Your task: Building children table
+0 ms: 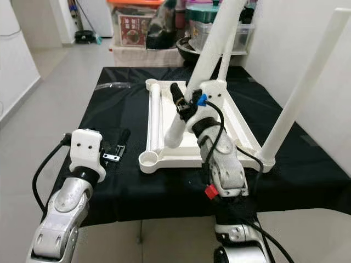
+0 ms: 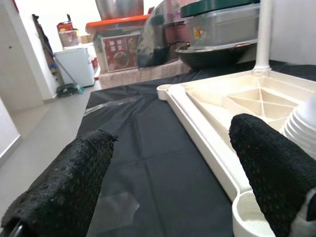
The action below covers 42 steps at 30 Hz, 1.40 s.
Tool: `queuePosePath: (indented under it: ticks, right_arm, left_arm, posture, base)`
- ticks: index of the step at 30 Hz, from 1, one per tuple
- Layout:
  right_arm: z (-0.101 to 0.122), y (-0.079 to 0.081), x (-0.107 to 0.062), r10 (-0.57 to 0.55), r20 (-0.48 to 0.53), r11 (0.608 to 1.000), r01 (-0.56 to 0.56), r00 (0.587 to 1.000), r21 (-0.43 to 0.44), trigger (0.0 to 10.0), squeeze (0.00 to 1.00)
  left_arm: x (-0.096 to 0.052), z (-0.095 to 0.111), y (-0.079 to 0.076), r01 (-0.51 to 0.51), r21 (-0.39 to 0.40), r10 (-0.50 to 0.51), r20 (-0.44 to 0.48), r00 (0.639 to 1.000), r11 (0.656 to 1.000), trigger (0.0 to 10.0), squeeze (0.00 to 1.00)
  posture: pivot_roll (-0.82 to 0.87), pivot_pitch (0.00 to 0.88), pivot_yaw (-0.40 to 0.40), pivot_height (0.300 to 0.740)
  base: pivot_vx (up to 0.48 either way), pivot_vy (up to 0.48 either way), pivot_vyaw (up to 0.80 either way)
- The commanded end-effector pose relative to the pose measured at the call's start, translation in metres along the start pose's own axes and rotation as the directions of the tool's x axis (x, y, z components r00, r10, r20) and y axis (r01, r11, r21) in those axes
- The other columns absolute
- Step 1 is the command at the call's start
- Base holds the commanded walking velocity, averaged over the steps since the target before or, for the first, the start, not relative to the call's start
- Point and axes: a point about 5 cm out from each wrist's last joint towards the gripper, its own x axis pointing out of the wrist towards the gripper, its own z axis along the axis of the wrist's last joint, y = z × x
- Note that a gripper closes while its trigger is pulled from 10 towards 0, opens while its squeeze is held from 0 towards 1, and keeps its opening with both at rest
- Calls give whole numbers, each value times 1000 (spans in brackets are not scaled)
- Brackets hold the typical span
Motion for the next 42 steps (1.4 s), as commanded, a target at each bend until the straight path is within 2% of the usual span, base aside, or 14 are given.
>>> queuePosePath:
  ticks: [1,8,10,12,21,22,24,26,27,30,33,36,38,42]
  right_arm:
    - [3,1,7,37,8,999,-37,999,13,10000,0]
    - [6,3,46,202,-56,979,-201,978,11,10000,0]
    - [6,3,46,202,-56,979,-201,978,11,10000,0]
    - [6,6,62,285,-114,959,-281,952,46,10000,0]
    - [13,9,72,428,-152,903,-417,891,102,10000,0]
    - [23,4,71,533,-141,844,-515,834,146,10000,0]
    - [23,4,71,533,-141,844,-515,834,146,10000,0]
    - [33,0,66,650,-114,758,-631,751,166,10000,0]
    - [33,0,66,650,-114,758,-631,751,166,10000,0]
    - [53,-7,59,771,-34,633,-759,636,151,10000,0]
    - [58,-9,58,788,-16,612,-779,616,136,10000,0]
    - [66,-9,56,838,21,540,-835,545,110,10000,0]
    - [66,-9,56,838,21,540,-835,545,110,10000,0]
    - [64,-2,55,879,7,474,-876,476,92,10000,0]
  left_arm:
    - [-2,-1,2,-5,-4,5,-13,1000,1000,10000,0]
    - [-17,0,-17,93,-70,-96,-32,995,993,10000,0]
    - [-17,0,-17,93,-70,-96,-32,995,993,10000,0]
    - [-28,5,-30,165,-120,-170,-27,985,979,10000,0]
    - [-41,16,-42,228,-157,-234,-19,972,961,10000,0]
    - [-48,17,-43,236,-158,-244,-32,969,959,10000,0]
    - [-48,17,-43,236,-158,-244,-32,969,959,10000,0]
    - [-53,16,-41,234,-158,-244,-49,969,959,10000,0]
    - [-53,16,-41,234,-158,-244,-49,969,959,10000,0]
    - [-54,14,-41,244,-149,-255,-60,965,958,10000,0]
    - [-54,14,-42,246,-147,-258,-63,964,958,10000,0]
    - [-56,13,-43,257,-146,-270,-75,960,955,10000,0]
    - [-56,13,-43,257,-146,-270,-75,960,955,10000,0]
    - [-57,13,-45,266,-146,-280,-82,956,953,10000,0]
  posture:
    - [73,29,-53,740]
    - [93,90,-67,740]
    - [93,90,-67,740]
    - [114,144,-76,740]
    - [137,198,-86,740]
    - [149,232,-83,740]
    - [149,232,-83,740]
    - [148,234,-81,740]
    - [148,234,-81,740]
    - [154,224,-75,740]
    - [152,217,-72,740]
    - [151,193,-66,740]
    - [151,193,-66,740]
    - [152,185,-61,740]
  base:
    - [0,0,0]
    - [0,0,0]
    - [0,0,0]
    - [0,0,0]
    - [0,0,0]
    - [0,0,0]
    - [0,0,0]
    - [0,0,0]
    - [0,0,0]
    - [0,0,0]
    - [0,0,0]
    - [0,0,0]
    - [0,0,0]
    - [0,0,0]
